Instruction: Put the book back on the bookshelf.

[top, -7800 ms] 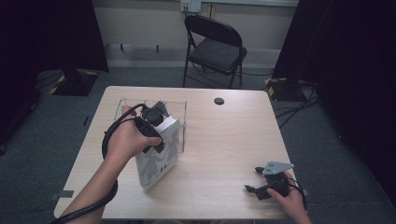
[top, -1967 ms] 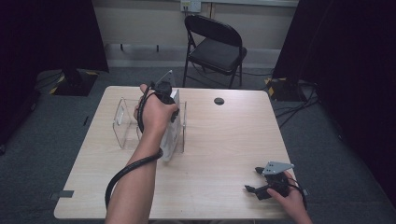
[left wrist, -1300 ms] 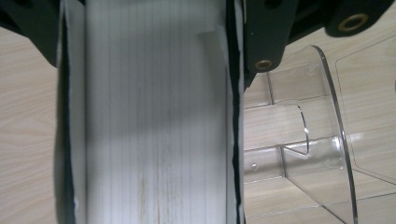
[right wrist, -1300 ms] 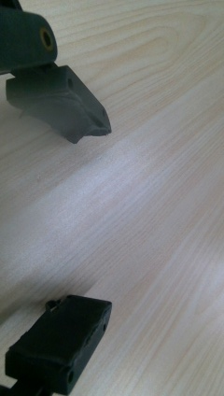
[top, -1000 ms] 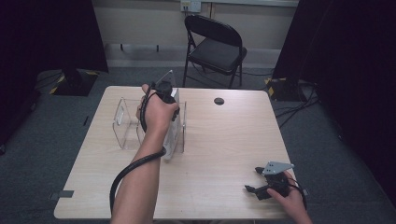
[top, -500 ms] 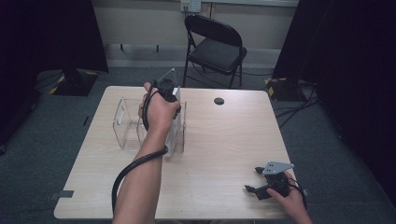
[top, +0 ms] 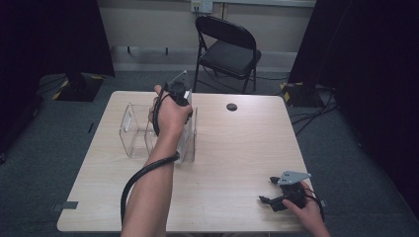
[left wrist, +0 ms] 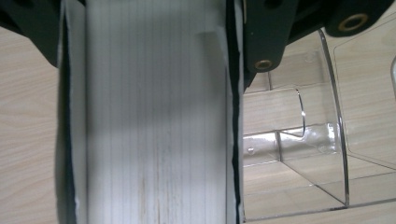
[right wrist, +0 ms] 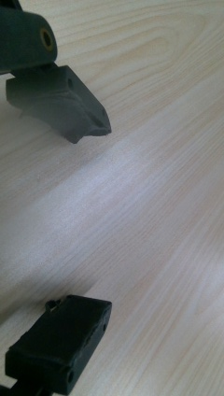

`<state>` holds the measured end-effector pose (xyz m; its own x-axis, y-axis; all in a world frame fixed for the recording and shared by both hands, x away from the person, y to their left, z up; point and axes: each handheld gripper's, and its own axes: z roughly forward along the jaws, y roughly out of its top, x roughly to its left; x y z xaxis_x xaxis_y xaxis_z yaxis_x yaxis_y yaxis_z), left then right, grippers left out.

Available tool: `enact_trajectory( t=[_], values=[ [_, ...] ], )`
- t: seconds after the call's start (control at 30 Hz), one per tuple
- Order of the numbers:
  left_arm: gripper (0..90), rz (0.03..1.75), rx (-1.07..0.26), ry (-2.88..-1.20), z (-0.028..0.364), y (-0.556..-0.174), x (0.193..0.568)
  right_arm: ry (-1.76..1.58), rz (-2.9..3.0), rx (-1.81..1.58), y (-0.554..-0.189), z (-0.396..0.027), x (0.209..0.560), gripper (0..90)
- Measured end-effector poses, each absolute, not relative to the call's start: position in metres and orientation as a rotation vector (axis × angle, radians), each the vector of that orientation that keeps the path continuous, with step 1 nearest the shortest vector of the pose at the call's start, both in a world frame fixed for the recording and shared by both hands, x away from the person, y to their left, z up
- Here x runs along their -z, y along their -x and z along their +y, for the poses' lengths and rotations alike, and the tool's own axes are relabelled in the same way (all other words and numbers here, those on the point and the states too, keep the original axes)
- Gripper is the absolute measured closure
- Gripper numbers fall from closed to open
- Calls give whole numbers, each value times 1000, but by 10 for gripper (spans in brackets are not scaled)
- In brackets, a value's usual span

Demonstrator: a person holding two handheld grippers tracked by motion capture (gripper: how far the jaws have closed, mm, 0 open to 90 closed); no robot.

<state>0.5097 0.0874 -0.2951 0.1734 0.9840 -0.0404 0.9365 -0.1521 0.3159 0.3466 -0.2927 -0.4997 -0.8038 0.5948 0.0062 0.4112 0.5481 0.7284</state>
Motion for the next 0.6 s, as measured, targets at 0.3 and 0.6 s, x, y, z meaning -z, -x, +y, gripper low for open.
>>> enact_trajectory(
  t=[0.3,0.6],
  values=[
    [528,1837,-268,-2195,86,-513,296,-842,2544,-1102,-347,-293,500,119],
    [528,1851,-266,-2189,84,-518,300,-842,2544,-1102,-347,-293,500,119]
  ],
)
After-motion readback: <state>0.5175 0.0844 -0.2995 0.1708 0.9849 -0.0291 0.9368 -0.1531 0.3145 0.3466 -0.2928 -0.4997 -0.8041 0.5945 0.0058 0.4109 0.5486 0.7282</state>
